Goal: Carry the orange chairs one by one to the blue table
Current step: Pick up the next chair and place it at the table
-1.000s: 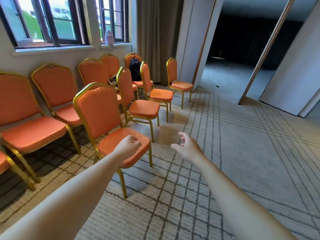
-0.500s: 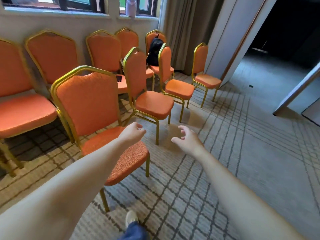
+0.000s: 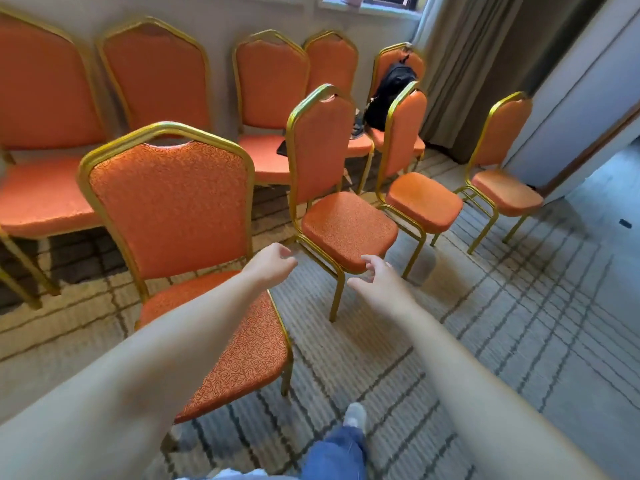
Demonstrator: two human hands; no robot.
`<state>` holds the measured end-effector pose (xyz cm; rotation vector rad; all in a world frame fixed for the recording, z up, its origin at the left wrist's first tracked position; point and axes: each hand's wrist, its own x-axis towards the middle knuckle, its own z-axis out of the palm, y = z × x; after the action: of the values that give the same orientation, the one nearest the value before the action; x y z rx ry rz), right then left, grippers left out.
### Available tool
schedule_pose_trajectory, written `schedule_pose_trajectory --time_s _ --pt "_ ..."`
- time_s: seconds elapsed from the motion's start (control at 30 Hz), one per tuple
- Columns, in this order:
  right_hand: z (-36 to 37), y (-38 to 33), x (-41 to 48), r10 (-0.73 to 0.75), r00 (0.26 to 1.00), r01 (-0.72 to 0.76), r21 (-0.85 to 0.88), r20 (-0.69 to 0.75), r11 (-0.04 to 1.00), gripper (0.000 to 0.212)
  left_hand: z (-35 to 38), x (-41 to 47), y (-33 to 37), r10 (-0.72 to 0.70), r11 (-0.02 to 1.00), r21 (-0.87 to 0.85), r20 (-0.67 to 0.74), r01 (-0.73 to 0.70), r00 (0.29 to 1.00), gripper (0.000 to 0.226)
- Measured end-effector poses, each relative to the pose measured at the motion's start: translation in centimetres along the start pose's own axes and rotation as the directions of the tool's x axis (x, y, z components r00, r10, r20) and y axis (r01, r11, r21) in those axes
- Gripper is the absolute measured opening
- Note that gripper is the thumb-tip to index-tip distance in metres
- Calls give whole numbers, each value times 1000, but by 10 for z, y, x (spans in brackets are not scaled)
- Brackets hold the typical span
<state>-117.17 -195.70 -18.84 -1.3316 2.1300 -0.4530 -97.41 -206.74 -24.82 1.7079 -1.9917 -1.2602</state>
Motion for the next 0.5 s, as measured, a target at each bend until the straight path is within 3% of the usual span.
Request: schedule_pose_trajectory --time_s 0.1,0.23,0.5 --pt "-12 -8 71 -120 984 127 -48 130 991 61 1 35 1 -133 989 -87 -121 123 984 46" --pt "-18 -25 143 -282 906 339 -142 316 930 61 5 55 -1 -323 937 -221 -255 270 911 44" --pt "28 -96 214 -458 642 663 -145 615 734 62 2 43 -38 -676 721 -525 -389 452 626 42"
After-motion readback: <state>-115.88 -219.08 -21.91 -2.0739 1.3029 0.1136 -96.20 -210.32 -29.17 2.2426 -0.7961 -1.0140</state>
